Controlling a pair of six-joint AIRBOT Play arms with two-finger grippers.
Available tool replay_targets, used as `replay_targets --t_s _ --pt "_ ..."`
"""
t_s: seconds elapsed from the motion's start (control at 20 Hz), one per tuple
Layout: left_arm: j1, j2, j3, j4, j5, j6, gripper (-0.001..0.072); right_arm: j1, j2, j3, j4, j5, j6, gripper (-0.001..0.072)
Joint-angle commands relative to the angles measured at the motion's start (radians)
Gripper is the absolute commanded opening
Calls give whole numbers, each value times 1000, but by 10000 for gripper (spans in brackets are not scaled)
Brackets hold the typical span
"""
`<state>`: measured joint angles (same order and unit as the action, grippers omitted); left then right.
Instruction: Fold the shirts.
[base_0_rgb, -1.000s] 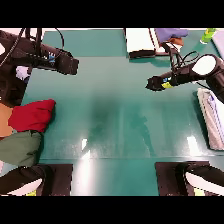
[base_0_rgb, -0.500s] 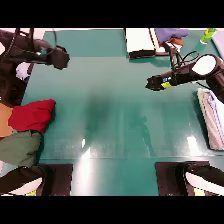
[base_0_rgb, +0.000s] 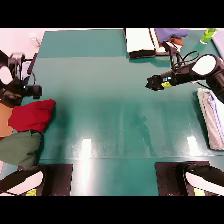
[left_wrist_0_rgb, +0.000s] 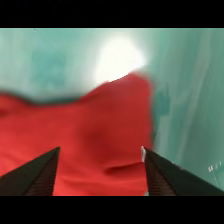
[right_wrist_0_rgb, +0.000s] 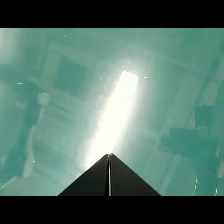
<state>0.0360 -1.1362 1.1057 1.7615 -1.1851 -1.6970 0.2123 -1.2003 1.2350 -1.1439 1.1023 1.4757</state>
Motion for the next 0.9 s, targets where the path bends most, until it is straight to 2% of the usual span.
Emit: replay_targets --t_s 0.0,0.25,0.3,0.35,0.4,0.45,0.65,0.85 --pt "105 -32 -116 -87 47 35 611 0 -1 0 0 -4 0 18" --pt "113 -79 -115 -147 14 57 609 0 -1 0 0 -4 0 18" --pt "113 -79 -112 -146 -2 56 573 0 -1 1 0 -5 0 18" --pt "113 -77 -109 -145 -18 57 378 0 0 2 1 -5 0 18" --pt "113 -75 -100 -144 -40 60 152 0 -1 10 0 0 0 18" --pt "113 -74 -79 -144 -66 83 32 0 -1 32 0 8 0 18" --pt "100 -8 140 -165 -178 108 28 0 0 235 -2 92 0 18" --pt "-83 97 448 -165 -274 134 27 -2 -1 480 -12 112 0 18"
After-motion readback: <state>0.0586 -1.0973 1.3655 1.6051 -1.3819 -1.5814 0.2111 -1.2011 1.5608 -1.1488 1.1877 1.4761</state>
